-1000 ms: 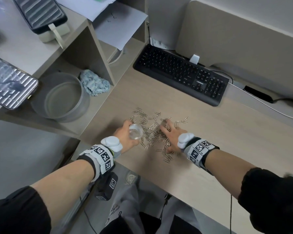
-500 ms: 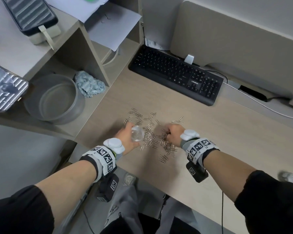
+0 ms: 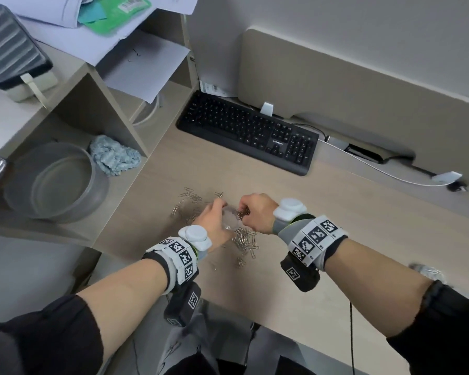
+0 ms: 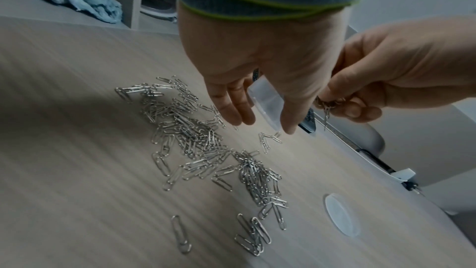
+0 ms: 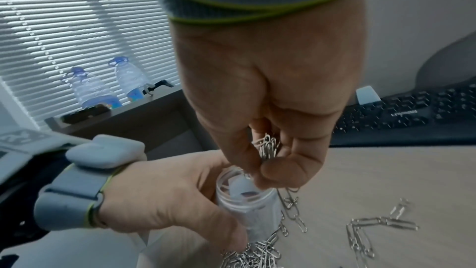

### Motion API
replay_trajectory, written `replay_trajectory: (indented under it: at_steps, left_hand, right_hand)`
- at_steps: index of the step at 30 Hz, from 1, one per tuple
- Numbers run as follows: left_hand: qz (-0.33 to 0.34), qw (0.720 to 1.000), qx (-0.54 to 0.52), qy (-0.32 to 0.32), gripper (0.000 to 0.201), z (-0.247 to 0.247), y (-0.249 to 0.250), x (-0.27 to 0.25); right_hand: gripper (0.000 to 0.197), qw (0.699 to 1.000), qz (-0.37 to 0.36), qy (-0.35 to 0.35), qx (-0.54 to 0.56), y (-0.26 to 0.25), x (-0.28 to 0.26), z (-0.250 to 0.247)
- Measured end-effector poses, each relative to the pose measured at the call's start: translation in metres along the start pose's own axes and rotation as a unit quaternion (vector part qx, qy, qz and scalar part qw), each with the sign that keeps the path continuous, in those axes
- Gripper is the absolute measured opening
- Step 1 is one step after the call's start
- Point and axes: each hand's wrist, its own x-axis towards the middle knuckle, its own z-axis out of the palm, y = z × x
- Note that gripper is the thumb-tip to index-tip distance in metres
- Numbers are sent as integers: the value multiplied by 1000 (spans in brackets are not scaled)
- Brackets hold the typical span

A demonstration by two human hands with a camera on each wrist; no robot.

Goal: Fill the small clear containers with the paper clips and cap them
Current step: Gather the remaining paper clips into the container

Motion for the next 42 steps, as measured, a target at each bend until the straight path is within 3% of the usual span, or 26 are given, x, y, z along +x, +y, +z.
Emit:
replay_trajectory:
  at_steps: [5,17,21,23,27,30,32,37,42]
  left_hand:
    - [22,1000,9,0,69,3,12,1]
    - [17,999,-29,28,62,-1,3,1]
    - [7,999,-37,30,70,-5,-5,1]
    - [-11,999,-34,27,69,-10,-11,1]
    - [-35,998,-33,39,63,-22,-34,-3]
    - [-54,997,-33,50,66,-32,-51,-6]
    - [-63,996,-37,58,68,-38,-61,-8]
    - [-81,993,-36,78,66,-50,-82,-16]
    - [-90,992,-41,83,63,-52,-95,-17]
  right_hand:
    - [19,1000,-21,12,5,-6,-2,-5]
    - [16,980,-54,11,193,-2,4,-7]
    - [15,973,-7,47,227,18,14,-13]
    - [14,977,48,71,195,40,22,-12]
    - [13,981,162,52,94,82,41,7]
    - [29,978,206,31,12,98,62,17]
    - [29,975,221,25,-24,98,77,21]
    - [34,983,166,38,-67,63,99,28]
    - [31,988,99,-18,-114,32,98,57]
